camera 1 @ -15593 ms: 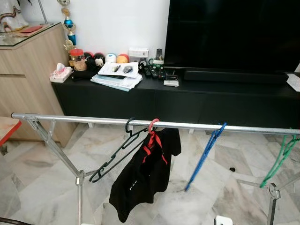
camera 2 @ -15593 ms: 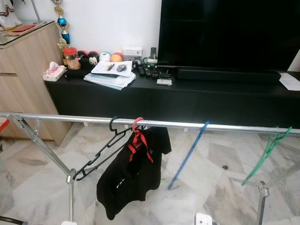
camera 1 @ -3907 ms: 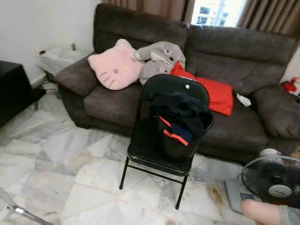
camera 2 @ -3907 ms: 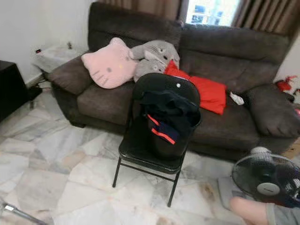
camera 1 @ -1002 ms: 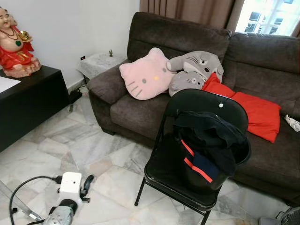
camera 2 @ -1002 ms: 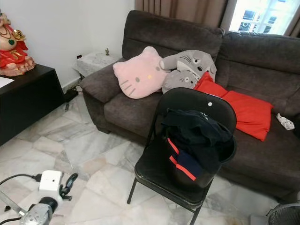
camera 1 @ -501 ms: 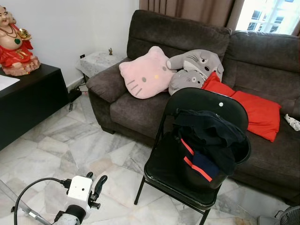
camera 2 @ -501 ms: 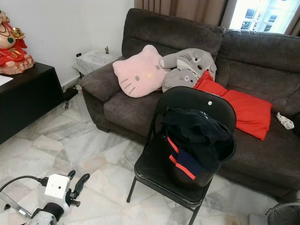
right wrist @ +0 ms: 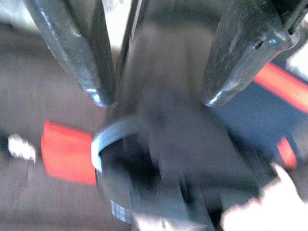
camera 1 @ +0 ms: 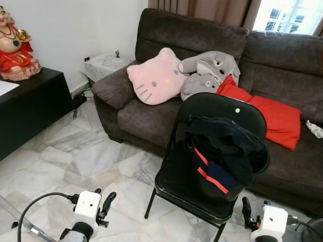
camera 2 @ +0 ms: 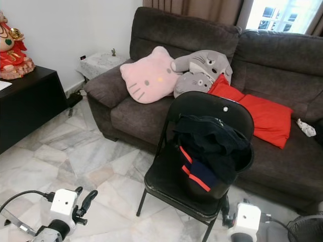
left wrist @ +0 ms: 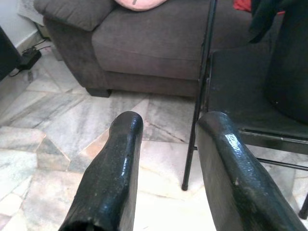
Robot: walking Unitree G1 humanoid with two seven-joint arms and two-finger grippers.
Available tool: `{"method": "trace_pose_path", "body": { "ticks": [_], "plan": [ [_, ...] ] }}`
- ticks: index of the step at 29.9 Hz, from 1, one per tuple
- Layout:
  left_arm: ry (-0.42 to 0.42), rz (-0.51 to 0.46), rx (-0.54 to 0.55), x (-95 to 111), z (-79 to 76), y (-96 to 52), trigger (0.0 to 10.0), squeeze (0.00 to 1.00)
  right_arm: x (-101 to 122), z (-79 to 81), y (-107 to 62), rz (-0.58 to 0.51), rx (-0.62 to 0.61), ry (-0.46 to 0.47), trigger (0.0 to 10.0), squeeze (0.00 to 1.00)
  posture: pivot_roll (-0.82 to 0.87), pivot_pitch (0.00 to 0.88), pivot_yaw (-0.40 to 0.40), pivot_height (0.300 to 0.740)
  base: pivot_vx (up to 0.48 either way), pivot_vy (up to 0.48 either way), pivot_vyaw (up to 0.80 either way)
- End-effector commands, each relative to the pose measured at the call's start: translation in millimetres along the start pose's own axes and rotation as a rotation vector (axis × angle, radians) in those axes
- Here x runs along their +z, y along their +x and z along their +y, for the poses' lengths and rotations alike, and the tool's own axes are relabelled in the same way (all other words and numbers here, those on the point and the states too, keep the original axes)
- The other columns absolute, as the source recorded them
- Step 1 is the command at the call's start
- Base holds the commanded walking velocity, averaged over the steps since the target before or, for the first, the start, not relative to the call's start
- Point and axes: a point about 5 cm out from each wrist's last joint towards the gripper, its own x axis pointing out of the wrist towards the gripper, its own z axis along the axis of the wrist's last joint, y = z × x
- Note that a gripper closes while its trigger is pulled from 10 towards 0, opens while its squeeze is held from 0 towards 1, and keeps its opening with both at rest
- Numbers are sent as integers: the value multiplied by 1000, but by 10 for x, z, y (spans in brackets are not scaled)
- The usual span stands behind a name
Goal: Hang hanger
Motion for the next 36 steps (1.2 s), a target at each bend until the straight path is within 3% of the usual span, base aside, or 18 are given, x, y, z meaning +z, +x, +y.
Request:
{"method": "trace_pose_path", "body": {
  "ticks": [1, 7, 11, 18, 36],
  "plan": [
    [7, 8, -16, -33, -15, -26, 10000, 0, 117, 66, 27, -38, 35, 8, 10000, 0, 7, 0, -41, 740, 0, 0, 0],
    [1, 2, -22, -46, -33, 33, 10000, 0, 219, 116, 128, -53, 6, 31, 10000, 0, 7, 0, -38, 740, 0, 0, 0],
    [-6, -8, -22, -44, -32, 54, 10000, 0, 324, 257, 165, -60, 45, 60, 10000, 0, 10, 0, -40, 740, 0, 0, 0],
    [-9, -24, 18, -27, 55, 99, 10000, 0, 390, 265, 182, -56, 18, 79, 10000, 0, 19, 0, -46, 740, 0, 0, 0],
    [0, -53, 10, 38, 77, 176, 10000, 0, 534, 288, 224, -54, -6, 132, 10000, 0, 14, 0, -33, 740, 0, 0, 0]
  ]
}}
